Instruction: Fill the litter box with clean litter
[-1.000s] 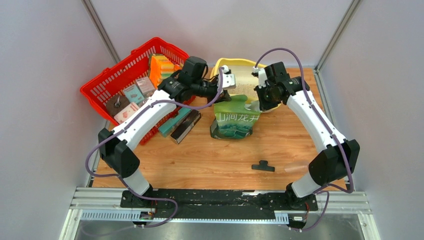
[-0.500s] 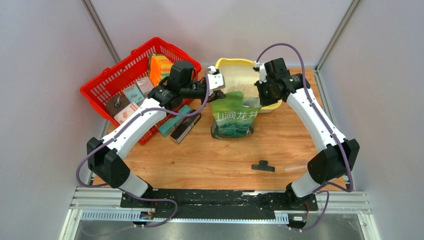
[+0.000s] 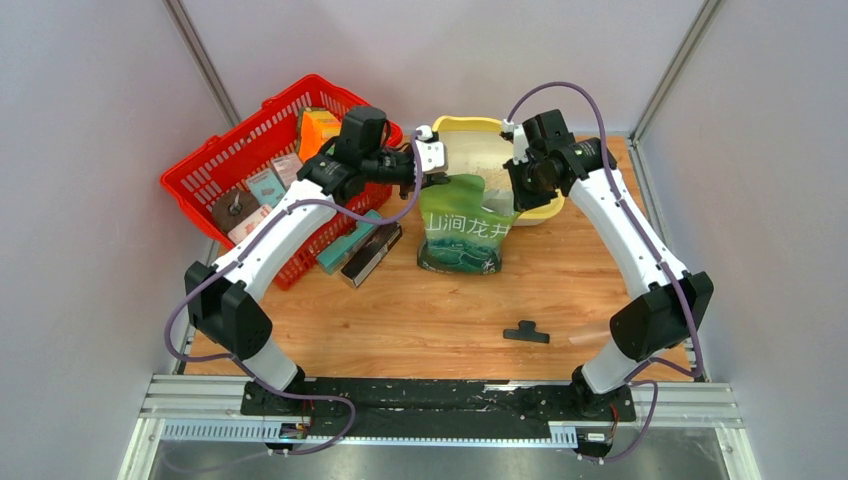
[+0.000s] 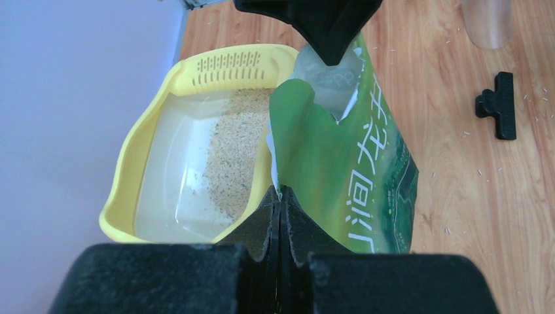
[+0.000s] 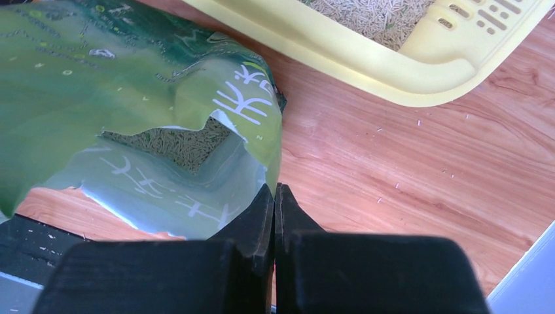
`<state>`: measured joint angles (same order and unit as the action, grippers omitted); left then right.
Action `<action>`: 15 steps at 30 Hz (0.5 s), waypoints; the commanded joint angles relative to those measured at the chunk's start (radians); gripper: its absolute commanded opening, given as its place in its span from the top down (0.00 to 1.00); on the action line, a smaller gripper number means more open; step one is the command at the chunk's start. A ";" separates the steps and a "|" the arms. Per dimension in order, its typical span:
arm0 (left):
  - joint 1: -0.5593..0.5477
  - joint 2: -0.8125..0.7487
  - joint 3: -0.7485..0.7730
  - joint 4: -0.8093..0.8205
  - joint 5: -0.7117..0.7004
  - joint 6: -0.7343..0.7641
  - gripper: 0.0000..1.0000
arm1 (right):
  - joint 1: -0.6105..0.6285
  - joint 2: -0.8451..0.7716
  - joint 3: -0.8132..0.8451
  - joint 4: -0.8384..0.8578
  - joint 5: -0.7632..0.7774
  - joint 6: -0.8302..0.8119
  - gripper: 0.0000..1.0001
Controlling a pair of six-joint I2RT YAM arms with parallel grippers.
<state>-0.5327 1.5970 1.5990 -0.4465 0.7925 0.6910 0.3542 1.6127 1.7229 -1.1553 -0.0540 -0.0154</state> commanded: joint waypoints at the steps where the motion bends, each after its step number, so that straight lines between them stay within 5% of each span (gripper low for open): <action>1: 0.020 -0.045 0.151 0.220 0.079 0.053 1.00 | 0.015 -0.019 0.046 0.016 0.008 0.009 1.00; 15: 0.020 -0.141 -0.020 0.203 0.057 0.053 1.00 | 0.022 0.004 0.104 0.019 0.013 0.009 1.00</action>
<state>-0.5220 1.5826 1.5665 -0.4412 0.8032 0.6949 0.3710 1.6180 1.7348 -1.1637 -0.0532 -0.0135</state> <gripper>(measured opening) 0.007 0.005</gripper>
